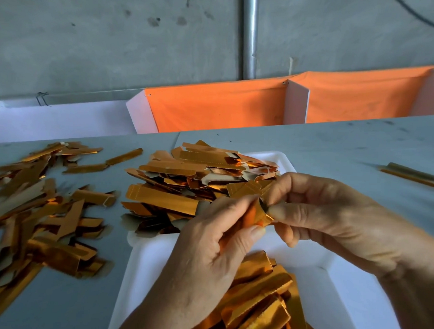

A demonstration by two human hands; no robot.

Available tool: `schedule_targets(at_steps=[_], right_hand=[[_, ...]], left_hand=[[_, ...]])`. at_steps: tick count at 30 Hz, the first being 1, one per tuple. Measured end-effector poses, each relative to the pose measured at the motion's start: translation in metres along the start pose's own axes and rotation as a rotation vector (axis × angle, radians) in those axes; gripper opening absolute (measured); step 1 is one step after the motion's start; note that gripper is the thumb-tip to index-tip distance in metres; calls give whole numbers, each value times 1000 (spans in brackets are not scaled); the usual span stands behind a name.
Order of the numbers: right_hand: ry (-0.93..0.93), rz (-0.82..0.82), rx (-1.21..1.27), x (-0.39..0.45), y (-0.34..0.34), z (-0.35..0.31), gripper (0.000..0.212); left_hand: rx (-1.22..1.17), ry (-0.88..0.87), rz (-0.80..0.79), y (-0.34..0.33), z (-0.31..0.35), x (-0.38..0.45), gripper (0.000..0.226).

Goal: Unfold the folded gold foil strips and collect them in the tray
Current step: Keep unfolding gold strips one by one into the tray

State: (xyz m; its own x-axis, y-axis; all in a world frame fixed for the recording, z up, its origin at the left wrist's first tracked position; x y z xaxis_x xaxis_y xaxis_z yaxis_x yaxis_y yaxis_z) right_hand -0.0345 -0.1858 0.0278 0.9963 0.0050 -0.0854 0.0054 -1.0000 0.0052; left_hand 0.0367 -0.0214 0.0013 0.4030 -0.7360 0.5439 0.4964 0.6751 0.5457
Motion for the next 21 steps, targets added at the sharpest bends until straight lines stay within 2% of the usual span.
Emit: schedule_targets(at_steps=[4,11,13,17,21], right_hand=[[-43,-14,7,0,-1,1,5],[-32,170,-210,4,-4,3,13],[-36,141,-122,2,-2,1,3],[-76,-28,168,-1,5,1,25],[-105,-49,188,2,2,5,18]], left_hand=[[48,-22,-1,1,2,0,38],[90,-43,-25,-2,6,2,40],[103,-34,-11,-1,4,1,42],[111,-18,17,1,1,0,42],[109,-58,-6,-1,6,1,40]])
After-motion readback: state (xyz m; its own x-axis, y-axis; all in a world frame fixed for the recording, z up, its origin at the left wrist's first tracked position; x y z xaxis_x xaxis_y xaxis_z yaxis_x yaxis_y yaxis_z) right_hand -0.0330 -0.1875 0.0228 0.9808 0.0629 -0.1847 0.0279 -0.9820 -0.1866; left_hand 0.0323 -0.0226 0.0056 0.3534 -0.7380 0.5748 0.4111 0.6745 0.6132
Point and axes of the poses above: each hand's wrist, its own x-axis towards the middle knuckle, its own y-axis out of the back of the hand, z = x × y, the point moved 2 cm from there along x, towards the middle knuckle, and after that the axes turned 10 degrees about -y, right-handed, at the moved point
